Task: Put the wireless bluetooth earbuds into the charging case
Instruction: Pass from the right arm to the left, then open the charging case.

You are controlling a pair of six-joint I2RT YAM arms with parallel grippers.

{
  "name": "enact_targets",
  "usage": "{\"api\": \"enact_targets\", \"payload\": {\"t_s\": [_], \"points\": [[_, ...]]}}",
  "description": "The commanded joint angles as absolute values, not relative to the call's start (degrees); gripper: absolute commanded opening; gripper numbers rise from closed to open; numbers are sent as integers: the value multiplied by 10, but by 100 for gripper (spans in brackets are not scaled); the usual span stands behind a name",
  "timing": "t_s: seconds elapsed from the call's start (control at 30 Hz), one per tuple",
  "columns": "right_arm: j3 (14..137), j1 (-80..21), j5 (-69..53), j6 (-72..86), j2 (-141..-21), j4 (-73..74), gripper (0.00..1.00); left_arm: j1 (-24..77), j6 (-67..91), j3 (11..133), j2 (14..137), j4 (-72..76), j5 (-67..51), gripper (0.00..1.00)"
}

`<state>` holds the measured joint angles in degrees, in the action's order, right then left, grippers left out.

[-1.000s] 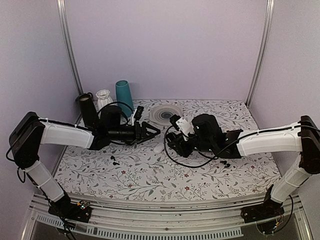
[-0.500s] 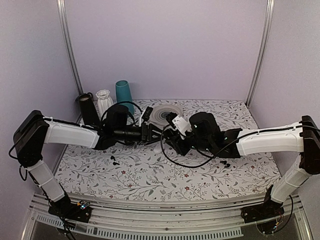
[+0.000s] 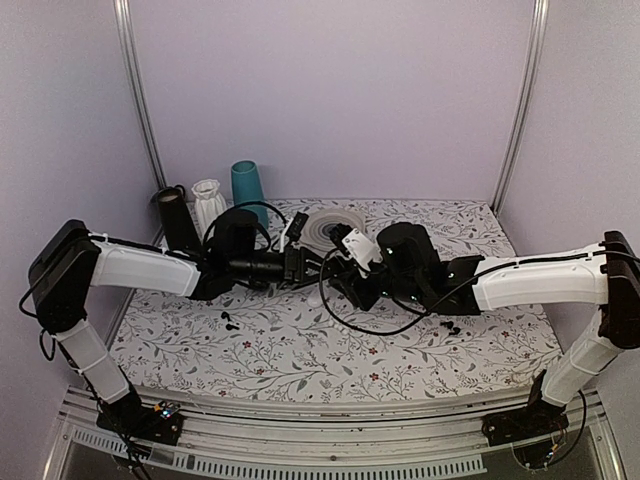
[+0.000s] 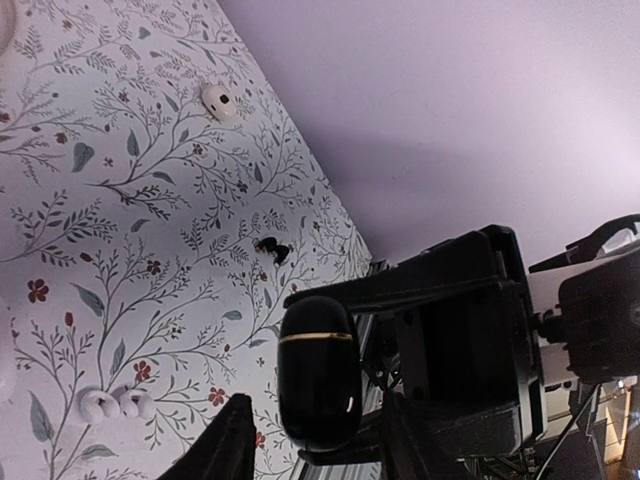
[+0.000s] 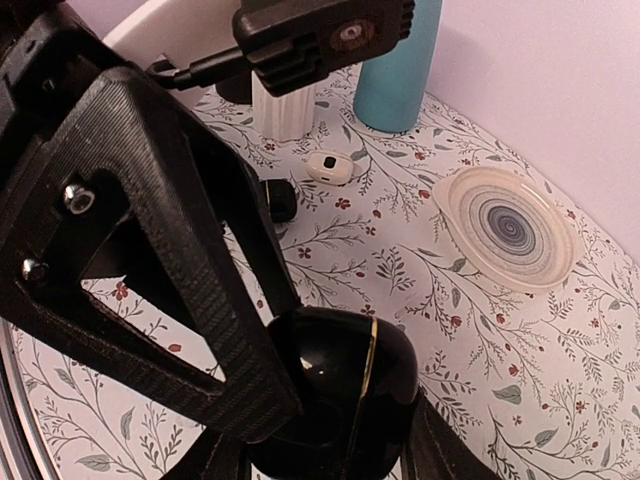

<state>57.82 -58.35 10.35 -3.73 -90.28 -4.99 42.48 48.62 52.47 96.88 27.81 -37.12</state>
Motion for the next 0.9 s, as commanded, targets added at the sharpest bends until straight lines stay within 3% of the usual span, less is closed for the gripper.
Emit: {"api": "enact_targets", "payload": {"t_s": [0.0,0.27,0.43,0.63,0.87], "points": [[597,-589,97,-37,-905,-50,40,432,490,539,977,305,-382,42],[590,-589,98,-27,-898,-53,42,434,491,540,978,318,-390,24],[578,-589,94,-18,-886,-59,60,435,482,535,974,331,-399,0],[552,-589,89,24,-846,-72,89,434,450,514,942,361,-396,0],[495,-582,30,96,-753,-113,97,431,421,477,884,416,-385,0]]}}
